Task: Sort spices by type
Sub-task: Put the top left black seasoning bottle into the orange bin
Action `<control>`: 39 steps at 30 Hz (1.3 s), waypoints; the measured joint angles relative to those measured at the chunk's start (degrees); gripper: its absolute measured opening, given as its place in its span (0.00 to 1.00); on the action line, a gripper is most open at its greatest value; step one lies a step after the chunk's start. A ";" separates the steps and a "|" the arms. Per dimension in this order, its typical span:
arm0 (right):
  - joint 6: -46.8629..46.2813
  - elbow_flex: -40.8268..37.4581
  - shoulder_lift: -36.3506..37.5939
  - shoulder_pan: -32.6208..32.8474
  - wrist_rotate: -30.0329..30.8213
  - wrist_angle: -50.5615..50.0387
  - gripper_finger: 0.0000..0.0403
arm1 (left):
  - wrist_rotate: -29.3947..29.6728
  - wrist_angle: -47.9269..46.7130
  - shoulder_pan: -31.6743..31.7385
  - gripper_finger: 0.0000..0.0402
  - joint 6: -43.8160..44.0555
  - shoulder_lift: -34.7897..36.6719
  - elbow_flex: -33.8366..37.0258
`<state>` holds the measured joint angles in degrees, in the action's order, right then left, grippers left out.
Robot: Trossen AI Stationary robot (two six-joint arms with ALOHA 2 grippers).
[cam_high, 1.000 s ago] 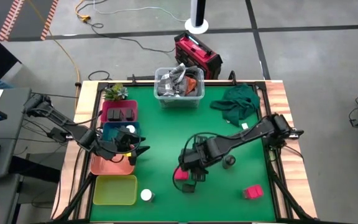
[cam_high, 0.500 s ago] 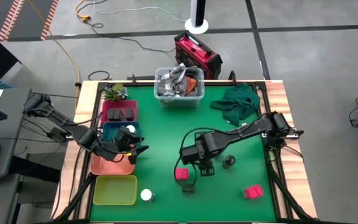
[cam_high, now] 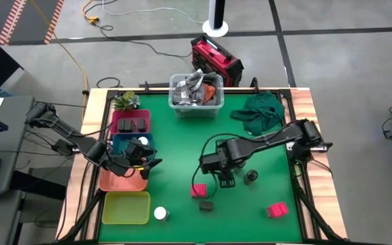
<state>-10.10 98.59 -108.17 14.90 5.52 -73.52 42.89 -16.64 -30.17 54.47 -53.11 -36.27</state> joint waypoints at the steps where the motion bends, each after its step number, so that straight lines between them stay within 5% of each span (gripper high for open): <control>1: -0.35 -0.80 1.36 0.42 0.72 0.86 0.76 | 0.00 -0.09 0.00 0.62 0.09 0.29 0.00; 14: -8.94 -23.21 16.80 1.14 1.94 20.44 0.76 | 2.58 -0.40 0.84 0.62 -5.94 4.91 0.00; 39: -9.07 -25.16 15.07 -2.37 -2.56 22.18 0.76 | 3.89 -0.40 4.07 0.62 -6.92 5.67 0.00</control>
<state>-19.17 73.43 -93.10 12.53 2.97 -51.34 46.78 -17.04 -26.11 47.55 -47.44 -36.27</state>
